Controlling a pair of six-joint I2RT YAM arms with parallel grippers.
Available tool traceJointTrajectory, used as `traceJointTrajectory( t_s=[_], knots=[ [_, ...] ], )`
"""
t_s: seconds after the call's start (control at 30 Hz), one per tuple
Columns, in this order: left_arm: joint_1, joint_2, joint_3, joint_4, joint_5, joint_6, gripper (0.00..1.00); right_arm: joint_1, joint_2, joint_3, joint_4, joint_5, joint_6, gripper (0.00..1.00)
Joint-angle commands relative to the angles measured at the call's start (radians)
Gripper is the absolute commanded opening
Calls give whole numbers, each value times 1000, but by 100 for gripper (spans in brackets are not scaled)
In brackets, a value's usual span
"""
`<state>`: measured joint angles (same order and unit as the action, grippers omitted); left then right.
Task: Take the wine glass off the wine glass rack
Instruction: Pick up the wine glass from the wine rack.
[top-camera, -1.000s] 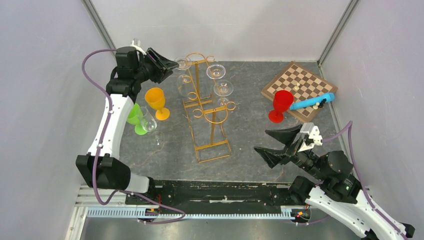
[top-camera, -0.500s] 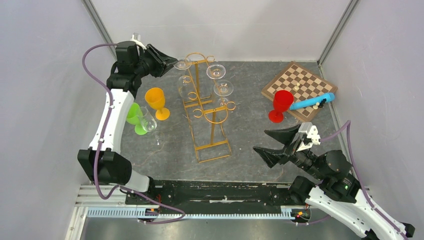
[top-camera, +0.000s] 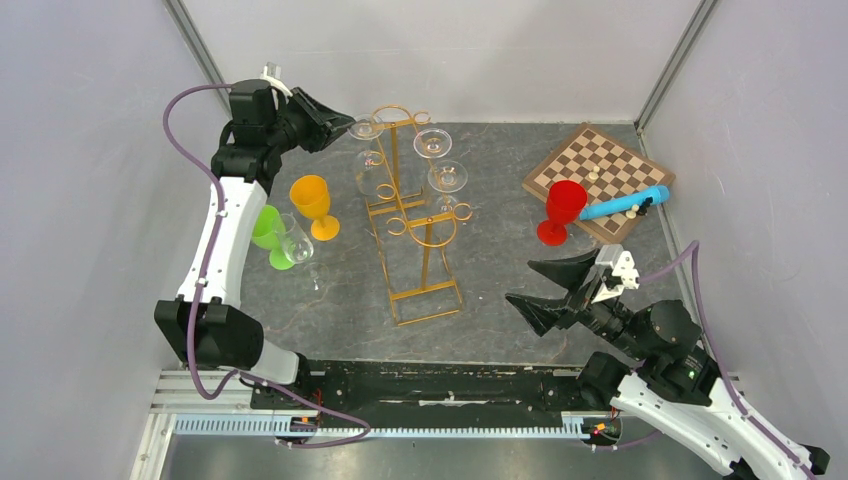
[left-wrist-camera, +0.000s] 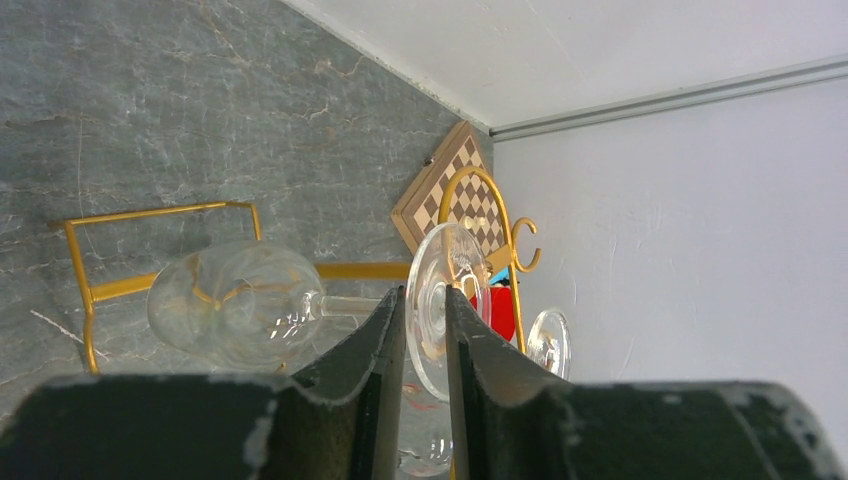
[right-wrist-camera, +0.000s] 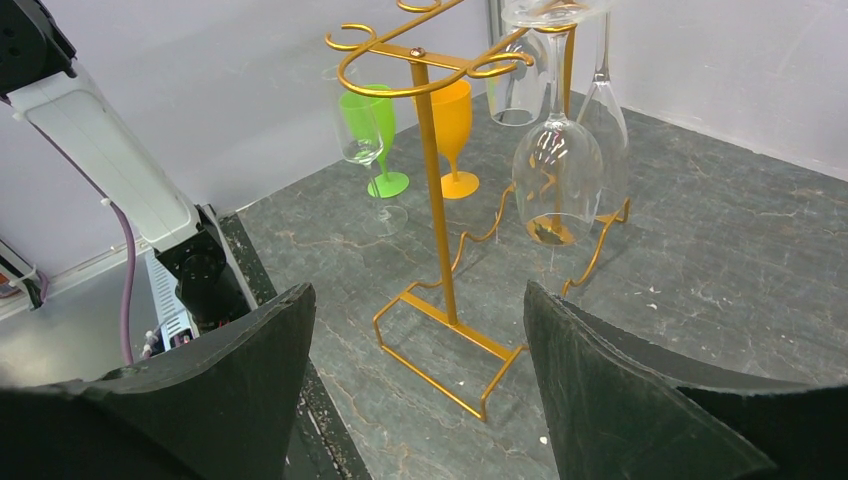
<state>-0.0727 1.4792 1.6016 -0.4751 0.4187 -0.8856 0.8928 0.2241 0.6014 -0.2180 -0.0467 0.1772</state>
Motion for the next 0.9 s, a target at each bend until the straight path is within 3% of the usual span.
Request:
traceJointTrajectory(
  t_s=[0.0,0.37,0.87],
  knots=[
    [-4,-10,26,21,27,-19,26,-1,-4,-12,44,10,14,79],
    [-6,-13,13,24,36,-18,24,-1,-2,-23,51,8,22,79],
    [-9,-9,-14,47,48,-27,29,0,-6,-34,55,8,25,79]
  ],
)
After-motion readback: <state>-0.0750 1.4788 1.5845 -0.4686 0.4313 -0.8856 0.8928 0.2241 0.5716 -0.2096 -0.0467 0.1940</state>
